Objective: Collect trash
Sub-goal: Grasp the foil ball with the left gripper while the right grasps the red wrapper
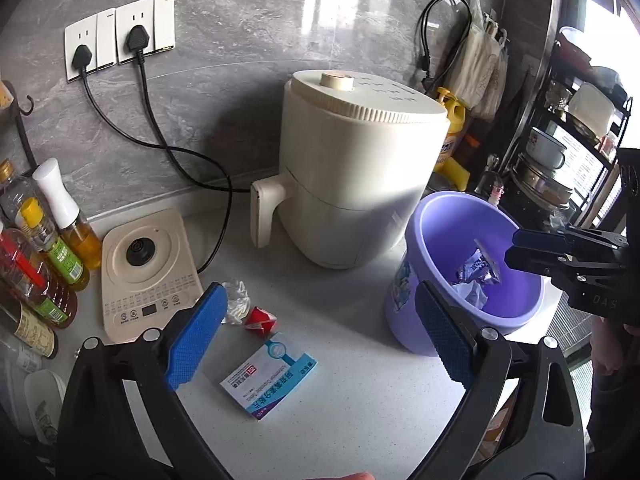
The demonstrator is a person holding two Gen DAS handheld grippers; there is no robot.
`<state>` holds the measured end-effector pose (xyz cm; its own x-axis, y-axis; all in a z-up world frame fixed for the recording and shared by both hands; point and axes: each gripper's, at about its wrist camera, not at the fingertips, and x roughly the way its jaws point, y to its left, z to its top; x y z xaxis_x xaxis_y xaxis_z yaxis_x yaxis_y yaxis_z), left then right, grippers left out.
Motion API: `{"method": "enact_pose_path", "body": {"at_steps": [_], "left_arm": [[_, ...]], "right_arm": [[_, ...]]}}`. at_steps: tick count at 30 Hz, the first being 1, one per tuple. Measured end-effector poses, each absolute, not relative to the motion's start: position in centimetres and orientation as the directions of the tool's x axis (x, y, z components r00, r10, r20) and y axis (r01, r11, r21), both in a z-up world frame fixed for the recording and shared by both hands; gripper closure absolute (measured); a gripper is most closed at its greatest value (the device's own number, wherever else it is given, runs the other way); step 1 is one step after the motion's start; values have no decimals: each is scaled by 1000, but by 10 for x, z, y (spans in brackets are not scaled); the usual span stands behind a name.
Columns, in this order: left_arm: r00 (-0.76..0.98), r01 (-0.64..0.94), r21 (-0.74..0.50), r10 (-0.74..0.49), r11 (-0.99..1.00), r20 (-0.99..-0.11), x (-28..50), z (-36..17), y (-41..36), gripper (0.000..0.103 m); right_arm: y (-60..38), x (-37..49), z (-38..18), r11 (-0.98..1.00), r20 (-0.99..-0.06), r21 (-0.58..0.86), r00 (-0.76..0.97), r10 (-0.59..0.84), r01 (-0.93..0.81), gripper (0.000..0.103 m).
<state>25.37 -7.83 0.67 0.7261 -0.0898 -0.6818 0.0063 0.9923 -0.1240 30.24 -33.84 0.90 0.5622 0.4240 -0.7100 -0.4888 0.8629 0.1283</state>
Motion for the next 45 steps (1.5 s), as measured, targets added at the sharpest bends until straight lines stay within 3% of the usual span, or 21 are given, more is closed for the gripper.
{"method": "enact_pose_path", "body": {"at_steps": [9,15,17,20,26,33,38,45], "left_arm": [[701,-167,-136,21,976,-713,215,-11,-2,6],[661,-269,-137,79,953,-746,199,-31,38,6],[649,-295,-143,89,945,-755,197,-38,48,6],[639,-316,-151,92,937,-764,197,-47,56,6],[612,-360,-142,118,922,-782,205,-68,68,6],[574,-472,-145,178,869,-799,219,-96,93,6],[544,-553,-148,221,820,-809,228,-116,117,6],[500,-636,-91,318,766,-806,236,-142,142,10]], "right_arm": [[-256,288,7,792,-722,116,496,482,-600,67],[-202,277,-2,744,-743,94,451,495,-662,51],[-186,272,-6,732,-747,61,455,484,-678,30],[-164,269,-15,707,-757,53,433,489,-705,17],[-136,271,-33,686,-781,50,400,480,-726,8],[-111,294,-67,692,-820,54,363,442,-720,10],[-98,321,-97,698,-860,71,311,405,-712,25],[-78,350,-143,709,-906,71,252,340,-702,37]]}}
